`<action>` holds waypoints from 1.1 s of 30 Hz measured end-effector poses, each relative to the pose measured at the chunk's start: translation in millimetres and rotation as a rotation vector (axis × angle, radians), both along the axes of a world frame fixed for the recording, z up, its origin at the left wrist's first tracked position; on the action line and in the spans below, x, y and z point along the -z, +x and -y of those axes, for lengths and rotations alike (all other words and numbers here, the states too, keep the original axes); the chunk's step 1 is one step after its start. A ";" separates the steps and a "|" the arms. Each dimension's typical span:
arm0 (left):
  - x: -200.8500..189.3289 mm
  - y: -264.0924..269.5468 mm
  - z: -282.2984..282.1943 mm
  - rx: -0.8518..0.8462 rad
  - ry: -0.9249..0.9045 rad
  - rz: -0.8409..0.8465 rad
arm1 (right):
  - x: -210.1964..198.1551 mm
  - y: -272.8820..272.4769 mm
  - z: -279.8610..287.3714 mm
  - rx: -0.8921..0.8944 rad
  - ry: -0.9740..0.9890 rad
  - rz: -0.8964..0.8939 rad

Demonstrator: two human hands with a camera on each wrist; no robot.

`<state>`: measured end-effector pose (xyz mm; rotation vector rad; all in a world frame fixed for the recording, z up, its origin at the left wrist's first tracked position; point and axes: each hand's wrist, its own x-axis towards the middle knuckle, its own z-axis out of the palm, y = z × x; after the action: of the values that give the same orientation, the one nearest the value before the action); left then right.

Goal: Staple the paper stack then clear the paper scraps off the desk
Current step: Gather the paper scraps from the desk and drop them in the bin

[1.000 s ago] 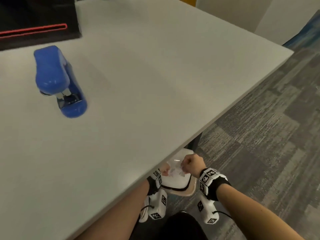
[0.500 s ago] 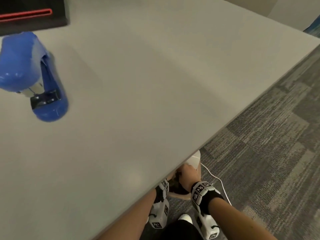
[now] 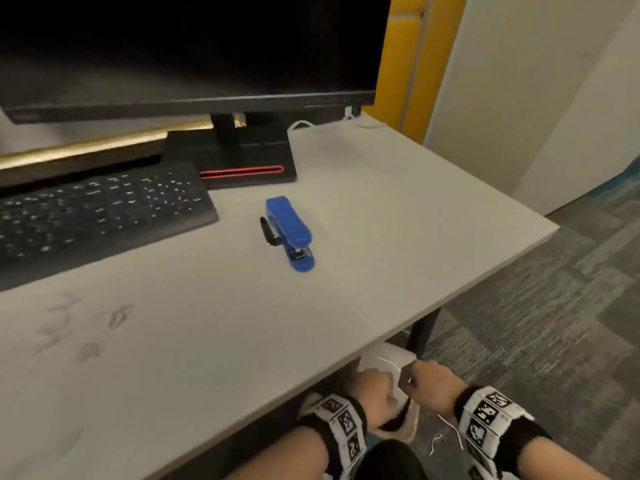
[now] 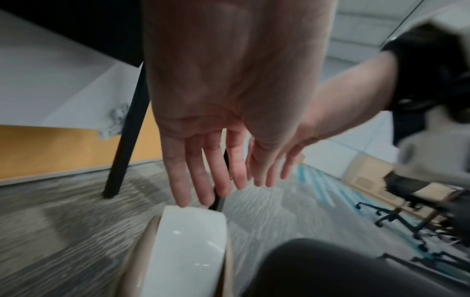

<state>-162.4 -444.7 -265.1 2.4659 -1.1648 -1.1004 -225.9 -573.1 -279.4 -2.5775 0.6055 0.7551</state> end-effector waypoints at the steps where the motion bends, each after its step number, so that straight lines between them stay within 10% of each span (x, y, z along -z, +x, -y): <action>1: -14.7 -10.9 -11.8 0.058 0.010 -0.019 | -23.5 -6.0 -10.7 -0.068 -0.008 -0.024; 7: -113.0 -42.4 -105.9 0.076 -0.257 -0.131 | -195.3 -5.1 -87.8 -0.362 0.228 -0.092; 12: -187.0 -24.2 -194.8 -0.230 -0.516 0.054 | -274.2 51.9 -163.6 -0.346 0.313 0.421; 19: -210.2 20.2 -313.5 -0.585 -0.143 0.621 | -238.4 130.2 -257.0 -0.698 -0.095 0.205; 26: -186.4 38.9 -327.5 -0.493 0.127 0.559 | -231.3 145.6 -314.8 -0.855 -0.214 0.106; 33: -196.1 79.6 -319.9 -0.502 0.149 0.466 | -247.6 133.1 -278.4 -0.709 -0.026 0.437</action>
<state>-82.9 -124.8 -69.0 2.9905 -0.4933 -0.5018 -92.8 -294.7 -31.8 -2.8493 -0.4578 0.3356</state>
